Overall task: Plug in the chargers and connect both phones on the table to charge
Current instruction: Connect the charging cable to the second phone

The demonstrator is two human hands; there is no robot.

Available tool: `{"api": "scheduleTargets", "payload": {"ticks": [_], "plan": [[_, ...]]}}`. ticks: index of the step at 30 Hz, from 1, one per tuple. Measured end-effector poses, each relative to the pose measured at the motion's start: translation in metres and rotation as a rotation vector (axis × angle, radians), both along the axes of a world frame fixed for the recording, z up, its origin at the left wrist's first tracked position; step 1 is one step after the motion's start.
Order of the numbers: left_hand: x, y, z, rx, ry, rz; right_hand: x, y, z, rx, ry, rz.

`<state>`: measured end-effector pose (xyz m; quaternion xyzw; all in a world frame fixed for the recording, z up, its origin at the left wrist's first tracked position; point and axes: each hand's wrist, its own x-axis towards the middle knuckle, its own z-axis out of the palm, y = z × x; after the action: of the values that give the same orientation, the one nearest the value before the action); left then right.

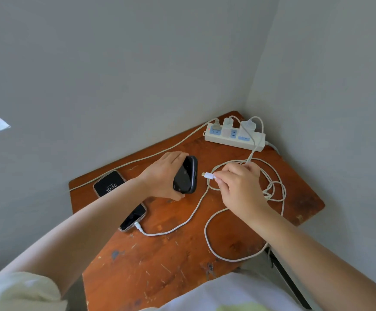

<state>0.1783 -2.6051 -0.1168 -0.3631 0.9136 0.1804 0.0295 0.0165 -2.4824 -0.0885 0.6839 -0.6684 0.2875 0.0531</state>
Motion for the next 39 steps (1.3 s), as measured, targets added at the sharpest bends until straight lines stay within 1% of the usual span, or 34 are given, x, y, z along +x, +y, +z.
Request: {"api": "scheduleTargets", "payload": {"ticks": [8,14,20,28,39], "plan": [[-0.004,0.004,-0.003,0.033,-0.002,-0.031,0.001,-0.002,0.000,-0.016,0.082,0.065],[-0.009,0.007,-0.003,0.045,0.013,-0.052,-0.003,-0.005,-0.002,0.037,0.170,0.088],[-0.015,0.009,-0.001,0.059,0.000,-0.048,-0.002,-0.005,-0.002,0.043,0.211,0.106],[-0.017,0.010,-0.002,0.087,-0.009,-0.073,-0.009,-0.004,-0.005,0.058,0.215,0.174],[-0.018,0.012,-0.004,0.043,-0.029,-0.088,-0.001,0.004,-0.015,0.082,0.116,0.170]]}}
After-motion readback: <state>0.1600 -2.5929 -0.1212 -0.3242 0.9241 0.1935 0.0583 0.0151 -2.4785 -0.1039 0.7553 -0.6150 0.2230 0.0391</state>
